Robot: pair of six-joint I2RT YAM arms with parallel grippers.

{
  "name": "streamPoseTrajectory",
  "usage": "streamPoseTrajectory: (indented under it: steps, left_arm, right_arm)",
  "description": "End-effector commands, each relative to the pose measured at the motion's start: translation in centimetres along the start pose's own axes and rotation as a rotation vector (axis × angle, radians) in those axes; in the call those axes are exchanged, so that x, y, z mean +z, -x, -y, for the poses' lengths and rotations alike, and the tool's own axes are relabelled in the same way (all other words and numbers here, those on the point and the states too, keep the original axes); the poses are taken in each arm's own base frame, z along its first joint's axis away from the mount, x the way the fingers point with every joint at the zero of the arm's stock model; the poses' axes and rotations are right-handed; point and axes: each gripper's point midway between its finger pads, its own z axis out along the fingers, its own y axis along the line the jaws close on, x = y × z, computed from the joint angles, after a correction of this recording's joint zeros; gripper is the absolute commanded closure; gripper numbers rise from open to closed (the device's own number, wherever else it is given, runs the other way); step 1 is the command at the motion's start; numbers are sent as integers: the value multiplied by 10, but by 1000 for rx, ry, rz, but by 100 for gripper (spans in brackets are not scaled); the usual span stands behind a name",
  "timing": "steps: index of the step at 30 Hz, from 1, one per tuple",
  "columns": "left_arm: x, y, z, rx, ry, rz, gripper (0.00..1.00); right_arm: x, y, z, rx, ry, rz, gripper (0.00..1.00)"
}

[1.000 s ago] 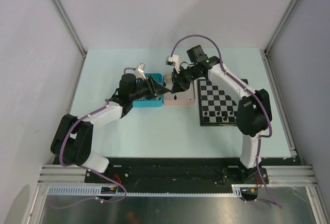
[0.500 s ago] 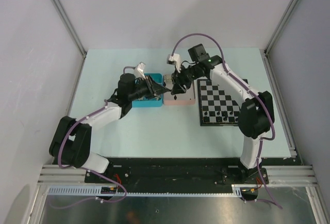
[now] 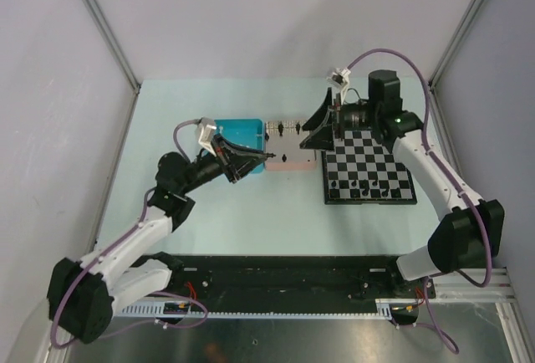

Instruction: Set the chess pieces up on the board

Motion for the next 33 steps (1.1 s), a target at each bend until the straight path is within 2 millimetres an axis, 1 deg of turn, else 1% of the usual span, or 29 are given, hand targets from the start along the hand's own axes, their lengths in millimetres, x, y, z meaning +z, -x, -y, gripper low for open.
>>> streamPoseTrajectory:
  steps: [1,3,4,5,6,7,9,10,12,14,15,16,18,19,21,22,24,27,28,30,31,33]
  left_arm:
    - [-10,35,60,310,-182,155,100]
    - [-14,44,69,327,-185,197,100]
    - [-14,45,74,324,-191,208,100]
    - [-14,49,75,320,-181,228,100]
    - [-14,51,77,317,-181,237,100]
    - [-13,51,81,309,-191,244,100]
    - [-13,51,84,301,-189,257,100]
    - [-12,51,88,296,-200,261,100]
    - [-11,52,90,293,-196,274,100]
    - [-9,53,91,292,-196,279,100]
    - [-9,53,90,290,-195,280,100]
    - [-8,53,91,293,-199,281,100]
    - [-7,51,89,290,-197,278,100]
    - [-7,51,89,287,-198,277,100]
    - [-7,51,89,287,-200,279,100]
    - [-7,50,89,284,-199,278,100]
    - [-7,49,88,284,-198,279,100]
    - [-7,49,87,286,-190,280,100]
    - [-7,49,87,287,-190,283,100]
    - [-7,47,84,284,-184,278,100]
    - [-6,47,84,285,-185,277,100]
    - [-6,45,83,282,-185,269,99]
  right_arm:
    - [23,13,-68,87,272,11,2]
    - [30,11,-81,159,297,-7,8]
    - [35,17,-88,133,310,10,11]
    - [36,15,-89,165,313,11,14]
    - [36,18,-93,225,318,11,15]
    - [35,24,-98,204,336,30,17]
    - [35,28,-105,260,357,28,19]
    - [35,30,-108,244,370,35,21]
    - [38,30,-115,272,387,23,24]
    - [41,29,-121,285,409,12,28]
    - [41,30,-122,288,413,11,31]
    - [41,30,-125,302,419,6,37]
    - [45,27,-128,303,431,-4,39]
    - [46,26,-127,316,426,-8,42]
    - [48,22,-129,330,437,-24,43]
    - [48,22,-128,332,434,-23,46]
    - [48,24,-130,329,440,-21,49]
    - [48,24,-133,329,450,-24,60]
    - [48,24,-133,326,451,-24,69]
    - [49,24,-133,323,450,-22,78]
    - [49,24,-133,321,449,-21,85]
    - [48,24,-132,307,446,-16,89]
